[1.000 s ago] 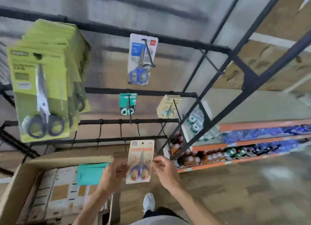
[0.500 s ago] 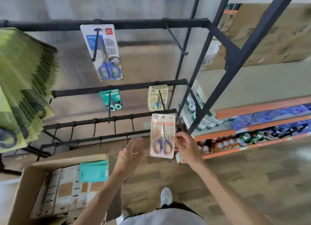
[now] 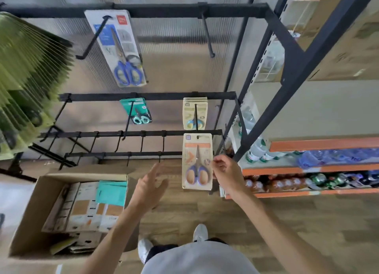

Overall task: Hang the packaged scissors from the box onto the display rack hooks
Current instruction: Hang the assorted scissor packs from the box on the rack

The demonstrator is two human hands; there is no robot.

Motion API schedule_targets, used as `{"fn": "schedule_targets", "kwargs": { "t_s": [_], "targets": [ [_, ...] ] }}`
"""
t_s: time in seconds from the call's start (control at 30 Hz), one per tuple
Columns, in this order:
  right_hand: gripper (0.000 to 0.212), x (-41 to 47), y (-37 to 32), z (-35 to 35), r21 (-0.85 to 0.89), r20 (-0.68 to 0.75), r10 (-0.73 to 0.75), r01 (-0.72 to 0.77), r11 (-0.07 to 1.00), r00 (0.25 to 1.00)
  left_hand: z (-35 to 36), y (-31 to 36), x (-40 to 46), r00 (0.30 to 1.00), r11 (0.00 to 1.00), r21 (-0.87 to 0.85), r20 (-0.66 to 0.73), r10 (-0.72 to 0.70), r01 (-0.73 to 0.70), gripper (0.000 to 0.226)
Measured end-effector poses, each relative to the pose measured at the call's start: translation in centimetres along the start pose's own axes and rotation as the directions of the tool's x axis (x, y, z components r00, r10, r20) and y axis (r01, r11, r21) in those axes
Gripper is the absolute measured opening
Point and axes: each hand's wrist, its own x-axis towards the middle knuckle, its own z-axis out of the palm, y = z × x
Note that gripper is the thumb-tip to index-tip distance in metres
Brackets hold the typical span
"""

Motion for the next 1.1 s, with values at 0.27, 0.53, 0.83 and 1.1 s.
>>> {"fn": "schedule_targets", "kwargs": {
  "t_s": [0.27,0.53,0.83,1.1],
  "targets": [
    [0.009,6.3,-2.0,0.8,0.013,0.003,0.047,-0.047,0.999,0.999,0.0,0.9,-0.6,0.998,0.989,0.133,0.0,0.069,-0.069,0.063],
    [0.012,13.9,-4.4,2.1,-0.088,-0.072,0.056,-0.062,0.994,0.996,0.8,-0.3,-1.2,0.997,0.976,0.204,0.043,0.071,-0.078,0.077],
    [0.019,14.7,-3.8,2.0,-0.116,-0.073,0.034,-0.043,0.992,0.997,2.0,-0.2,-0.8,0.993,0.976,0.185,0.035,0.114,-0.118,0.07],
    [0.028,6.9,1.1,3.2,-0.187,0.158,0.0,0.03,0.982,0.987,3.3,-4.2,-3.7,0.994,0.988,0.132,0.092,0.066,-0.078,0.072]
  ]
}}
